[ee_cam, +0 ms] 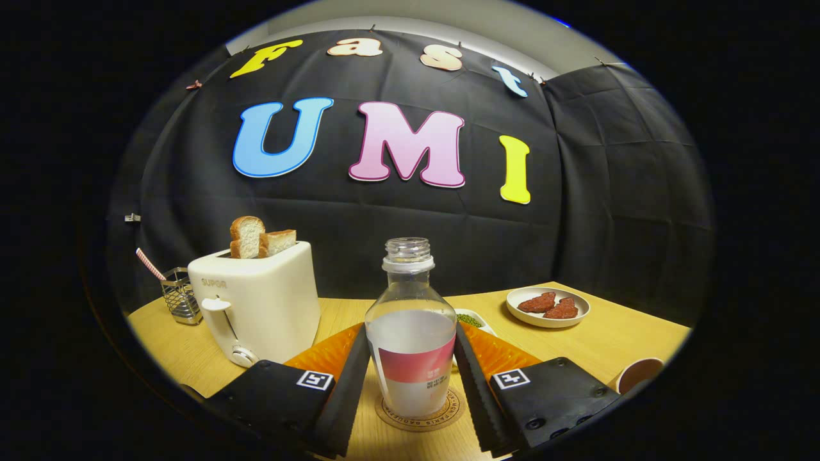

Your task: Take the bottle from table, then pour the juice into the cup, finally place the bottle on the coaster

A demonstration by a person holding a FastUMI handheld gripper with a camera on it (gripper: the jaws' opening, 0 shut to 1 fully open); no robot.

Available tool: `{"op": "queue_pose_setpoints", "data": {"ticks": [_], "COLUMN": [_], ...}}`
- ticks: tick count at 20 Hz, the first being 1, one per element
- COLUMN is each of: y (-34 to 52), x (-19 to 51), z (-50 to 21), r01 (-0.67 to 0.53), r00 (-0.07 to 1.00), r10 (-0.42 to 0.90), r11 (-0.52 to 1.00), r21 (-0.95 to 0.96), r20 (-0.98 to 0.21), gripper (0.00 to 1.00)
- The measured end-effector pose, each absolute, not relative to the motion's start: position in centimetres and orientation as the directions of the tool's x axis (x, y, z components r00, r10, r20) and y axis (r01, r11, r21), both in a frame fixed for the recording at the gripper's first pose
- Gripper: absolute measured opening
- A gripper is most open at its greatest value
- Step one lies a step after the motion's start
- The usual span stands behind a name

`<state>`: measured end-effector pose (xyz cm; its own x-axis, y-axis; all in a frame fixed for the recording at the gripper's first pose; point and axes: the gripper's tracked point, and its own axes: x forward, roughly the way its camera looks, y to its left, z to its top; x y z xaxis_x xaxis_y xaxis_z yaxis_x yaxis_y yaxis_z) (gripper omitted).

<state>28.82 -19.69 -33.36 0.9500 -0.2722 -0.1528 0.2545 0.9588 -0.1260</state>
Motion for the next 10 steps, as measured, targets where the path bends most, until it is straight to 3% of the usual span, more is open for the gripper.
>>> {"op": "queue_pose_setpoints", "data": {"ticks": [7,10], "y": [-20.26,-20.53], "x": [28.69,28.58], "z": [-32.97,-32.94], "r01": [0.28,0.29], "r00": [0.945,0.941], "r10": [-0.292,-0.3], "r11": [0.955,0.953], "r21": [-0.097,-0.086], "r20": [-0.146,-0.154], "gripper": [0.78,0.93]}}
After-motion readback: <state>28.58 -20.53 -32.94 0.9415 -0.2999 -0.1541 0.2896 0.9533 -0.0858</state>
